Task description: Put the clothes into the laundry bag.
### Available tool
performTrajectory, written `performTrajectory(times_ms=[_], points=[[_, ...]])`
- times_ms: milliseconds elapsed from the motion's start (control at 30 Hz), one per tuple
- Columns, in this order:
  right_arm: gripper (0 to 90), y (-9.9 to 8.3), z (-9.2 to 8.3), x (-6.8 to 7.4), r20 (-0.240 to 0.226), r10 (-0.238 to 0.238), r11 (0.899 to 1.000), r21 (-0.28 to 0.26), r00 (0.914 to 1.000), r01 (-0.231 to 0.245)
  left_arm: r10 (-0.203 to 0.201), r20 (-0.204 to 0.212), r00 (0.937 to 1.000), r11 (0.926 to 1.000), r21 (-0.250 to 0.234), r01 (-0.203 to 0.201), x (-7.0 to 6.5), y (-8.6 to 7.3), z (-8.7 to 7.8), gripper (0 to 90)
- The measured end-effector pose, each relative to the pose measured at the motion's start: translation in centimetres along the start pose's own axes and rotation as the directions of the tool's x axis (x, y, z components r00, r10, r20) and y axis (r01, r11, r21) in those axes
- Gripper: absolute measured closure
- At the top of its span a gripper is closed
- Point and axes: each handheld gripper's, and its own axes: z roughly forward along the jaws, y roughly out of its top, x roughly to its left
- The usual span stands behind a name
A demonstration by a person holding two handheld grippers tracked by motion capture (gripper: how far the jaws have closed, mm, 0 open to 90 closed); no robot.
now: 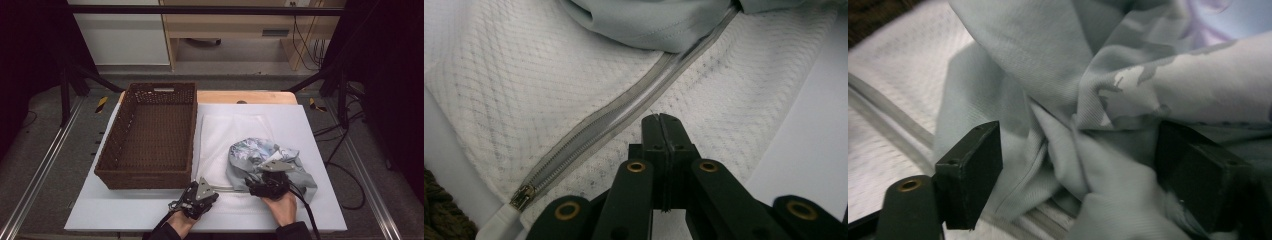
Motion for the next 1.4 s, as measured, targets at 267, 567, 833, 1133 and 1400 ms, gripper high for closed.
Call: performTrajectory(times_ms=[267, 567, 833, 1133, 1400], points=[[46.9, -0.2, 1.3, -0.3, 0.072, 0.031, 0.999, 0.013, 0.9969, -0.032, 0.003, 0.003, 1.0000, 1.0000, 0.003, -0.003, -0.1, -0.1, 0.2, 89.1], [75.6, 1.6, -0.3, -2.0, 0.121, 0.095, 0.989, -0.122, 0.9882, -0.080, 0.012, 0.008, 0.9999, 0.9999, 0.003, -0.012, 0.0, -0.2, 0.3, 89.0], [73.7, 2.1, 2.4, -4.0, 0.269, 0.093, 0.994, -0.077, 0.9587, -0.075, 0.019, 0.010, 0.9998, 0.9998, 0.003, -0.019, 0.0, -0.2, 0.2, 88.8], [39.9, 2.2, 0.7, -3.4, 0.214, 0.092, 0.994, -0.080, 0.9725, -0.076, 0.012, 0.005, 0.9999, 0.9999, 0.001, -0.012, -0.2, -0.2, 0.1, 89.0], [46.6, 1.8, -4.4, 0.2, 0.024, -0.025, 0.980, -0.195, 0.9994, 0.029, 0.013, 0.012, 0.9998, 0.9999, 0.006, -0.013, -0.5, -0.1, 0.2, 89.1]])
